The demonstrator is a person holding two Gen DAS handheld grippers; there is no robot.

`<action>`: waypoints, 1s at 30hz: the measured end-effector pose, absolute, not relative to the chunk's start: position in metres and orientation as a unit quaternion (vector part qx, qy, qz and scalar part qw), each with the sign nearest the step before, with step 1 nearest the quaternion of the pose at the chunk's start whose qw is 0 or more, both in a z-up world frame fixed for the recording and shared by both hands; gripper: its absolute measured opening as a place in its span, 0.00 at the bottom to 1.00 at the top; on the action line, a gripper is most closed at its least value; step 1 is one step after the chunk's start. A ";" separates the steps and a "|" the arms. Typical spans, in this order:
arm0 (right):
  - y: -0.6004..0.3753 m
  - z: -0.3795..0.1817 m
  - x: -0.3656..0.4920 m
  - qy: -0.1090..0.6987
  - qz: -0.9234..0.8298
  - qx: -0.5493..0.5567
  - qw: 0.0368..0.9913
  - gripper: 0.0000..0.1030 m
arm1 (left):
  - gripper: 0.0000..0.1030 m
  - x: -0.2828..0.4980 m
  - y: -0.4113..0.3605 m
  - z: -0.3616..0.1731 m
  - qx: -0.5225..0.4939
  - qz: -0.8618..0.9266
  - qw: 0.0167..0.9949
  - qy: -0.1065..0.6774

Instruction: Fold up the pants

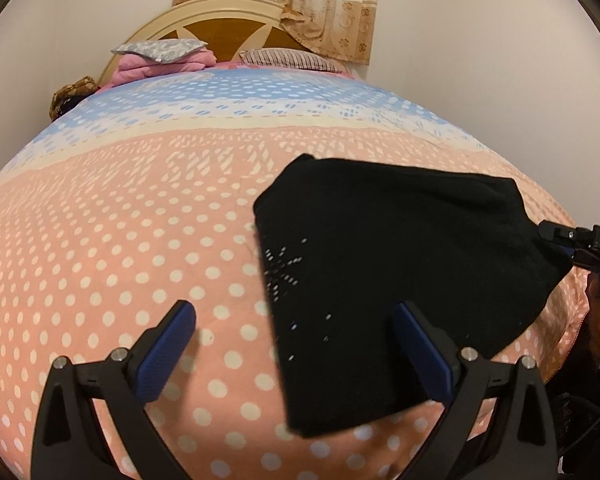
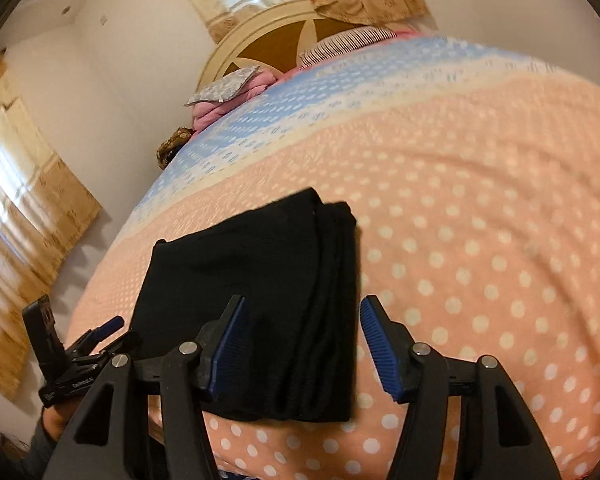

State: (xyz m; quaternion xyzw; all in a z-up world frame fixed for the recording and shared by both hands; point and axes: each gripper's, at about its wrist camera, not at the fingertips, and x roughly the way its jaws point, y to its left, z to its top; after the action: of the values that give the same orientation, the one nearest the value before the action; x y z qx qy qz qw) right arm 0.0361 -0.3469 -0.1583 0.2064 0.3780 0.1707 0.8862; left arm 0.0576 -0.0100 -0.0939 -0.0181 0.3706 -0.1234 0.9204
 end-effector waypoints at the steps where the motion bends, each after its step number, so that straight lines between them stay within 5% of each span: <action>1: -0.347 -0.160 0.038 0.380 0.176 0.213 0.883 0.58 | 0.99 0.058 -0.011 -0.093 -0.017 -0.125 0.920 0.372; 30: -0.367 -0.178 0.059 0.376 0.187 0.261 0.869 0.45 | 1.00 0.105 -0.014 -0.109 -0.061 -0.168 0.890 0.419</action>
State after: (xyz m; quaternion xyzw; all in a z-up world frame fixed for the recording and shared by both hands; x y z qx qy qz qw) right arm 0.0592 -0.3666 -0.1779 0.2608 0.3763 0.1871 0.8691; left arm 0.1052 -0.0139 -0.1089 -0.0609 0.4187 -0.1676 0.8905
